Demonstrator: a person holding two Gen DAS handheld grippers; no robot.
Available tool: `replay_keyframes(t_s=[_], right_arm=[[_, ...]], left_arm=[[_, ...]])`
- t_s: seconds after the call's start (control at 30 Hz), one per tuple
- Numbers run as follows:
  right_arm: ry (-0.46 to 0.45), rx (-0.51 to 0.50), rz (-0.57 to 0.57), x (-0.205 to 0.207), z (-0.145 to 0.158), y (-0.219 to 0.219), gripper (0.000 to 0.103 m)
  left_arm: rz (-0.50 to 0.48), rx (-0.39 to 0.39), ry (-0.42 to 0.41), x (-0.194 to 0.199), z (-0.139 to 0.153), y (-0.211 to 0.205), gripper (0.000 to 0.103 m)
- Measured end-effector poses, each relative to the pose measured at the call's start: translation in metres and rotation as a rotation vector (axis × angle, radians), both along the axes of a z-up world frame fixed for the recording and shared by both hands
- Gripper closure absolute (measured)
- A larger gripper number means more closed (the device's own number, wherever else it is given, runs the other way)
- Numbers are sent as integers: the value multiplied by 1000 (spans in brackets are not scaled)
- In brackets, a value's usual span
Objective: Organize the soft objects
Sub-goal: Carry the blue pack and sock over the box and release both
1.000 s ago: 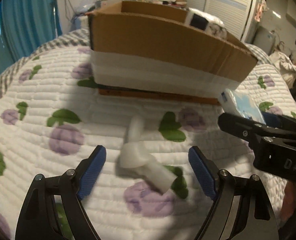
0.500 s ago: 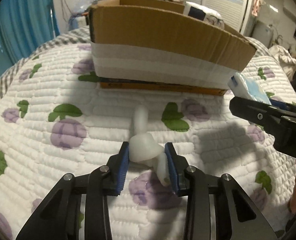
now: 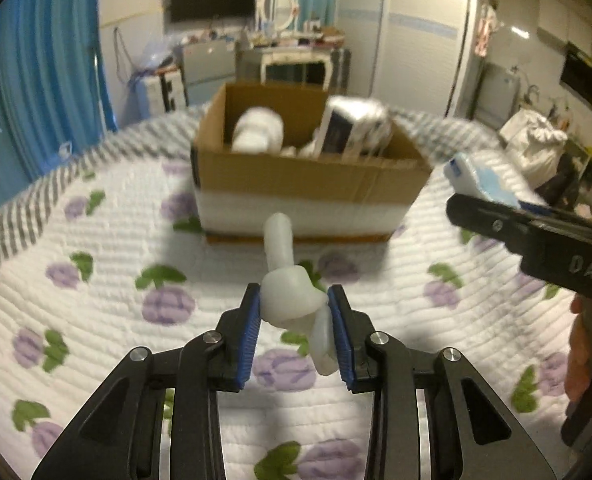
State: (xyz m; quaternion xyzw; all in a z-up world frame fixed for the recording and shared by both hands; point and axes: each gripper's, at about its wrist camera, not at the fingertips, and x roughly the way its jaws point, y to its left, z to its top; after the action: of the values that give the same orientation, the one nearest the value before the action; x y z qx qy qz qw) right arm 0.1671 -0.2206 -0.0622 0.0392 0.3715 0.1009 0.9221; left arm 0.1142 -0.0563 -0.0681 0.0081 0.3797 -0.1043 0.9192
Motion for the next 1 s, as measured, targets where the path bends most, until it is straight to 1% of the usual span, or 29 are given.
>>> replay_keyframes(t_s=[0.03,0.17,0.27,0.37,0.5,0.63,0.73,0.83,1.0], right_arm=[[-9,1,-1,-2,7,-2,28],[-59,6,-2,-10,37,-9,28],[-97,8,3,-11,61,-16,28],[-132,-6,12,-4,87,-18,28],[-185,-21,20,14,120,-18,28],[-214,-7,40,41,140,-11,28],[-215,10,56,67,142,-5,28],[-195,18,62,99,133,1,28],[-135,42,60,157,96,7,28]], left_arm=[[-4,-1,-12,-2,6,-2,70],[-20,-2,-82,-1,44,-10,70],[-46,-16,-122,0,73,-13,70],[-67,7,-179,3,96,-18,70],[-81,14,-219,19,117,-22,70],[-85,34,-225,52,120,-26,70],[-81,53,-220,78,116,-30,70],[-71,74,-203,116,105,-34,70],[-55,72,-157,159,76,-31,70]])
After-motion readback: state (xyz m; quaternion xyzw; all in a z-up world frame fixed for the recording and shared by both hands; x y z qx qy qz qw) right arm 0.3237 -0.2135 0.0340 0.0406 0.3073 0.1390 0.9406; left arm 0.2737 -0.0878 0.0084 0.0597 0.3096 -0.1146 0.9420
